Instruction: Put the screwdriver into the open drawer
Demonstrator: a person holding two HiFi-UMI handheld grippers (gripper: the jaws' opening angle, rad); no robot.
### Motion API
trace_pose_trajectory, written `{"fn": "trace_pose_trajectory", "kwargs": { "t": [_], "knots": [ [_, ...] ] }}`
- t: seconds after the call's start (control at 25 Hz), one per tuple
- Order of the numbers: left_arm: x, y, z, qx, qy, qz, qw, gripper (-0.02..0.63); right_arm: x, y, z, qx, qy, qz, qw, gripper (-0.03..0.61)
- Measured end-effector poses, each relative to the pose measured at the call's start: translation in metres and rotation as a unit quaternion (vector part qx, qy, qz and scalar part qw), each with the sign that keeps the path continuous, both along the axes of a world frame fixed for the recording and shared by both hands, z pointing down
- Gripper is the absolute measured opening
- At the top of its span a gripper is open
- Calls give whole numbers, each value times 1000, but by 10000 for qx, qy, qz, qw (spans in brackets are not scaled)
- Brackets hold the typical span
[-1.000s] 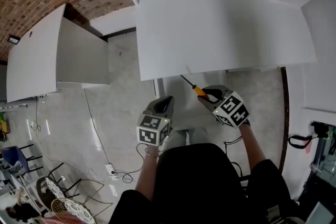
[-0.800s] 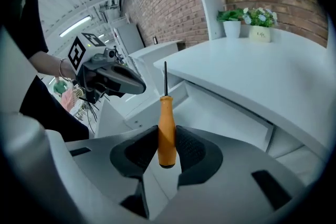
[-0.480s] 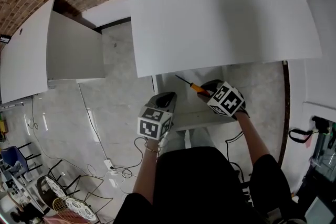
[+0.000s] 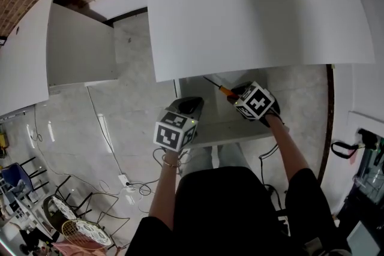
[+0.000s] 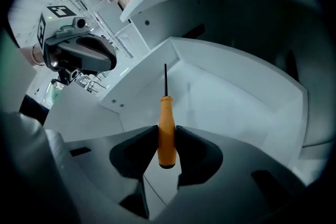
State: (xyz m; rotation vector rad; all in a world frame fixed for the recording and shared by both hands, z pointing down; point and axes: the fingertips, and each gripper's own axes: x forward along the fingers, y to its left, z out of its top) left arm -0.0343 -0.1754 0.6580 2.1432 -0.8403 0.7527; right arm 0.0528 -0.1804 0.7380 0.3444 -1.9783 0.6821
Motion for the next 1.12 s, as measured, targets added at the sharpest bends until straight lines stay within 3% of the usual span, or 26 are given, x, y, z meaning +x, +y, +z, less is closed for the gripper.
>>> {"fn": "trace_pose_trajectory", "kwargs": {
  "t": [0.64,1.12],
  "knots": [
    [-2,-3,16,-53,-228,125,9996,8,18,2,52,-401,691,463,9957,109],
    [-2,-5,17,-58,-206,55,9998,9,17,3,57,-611,691,711,9932,110]
  ]
}}
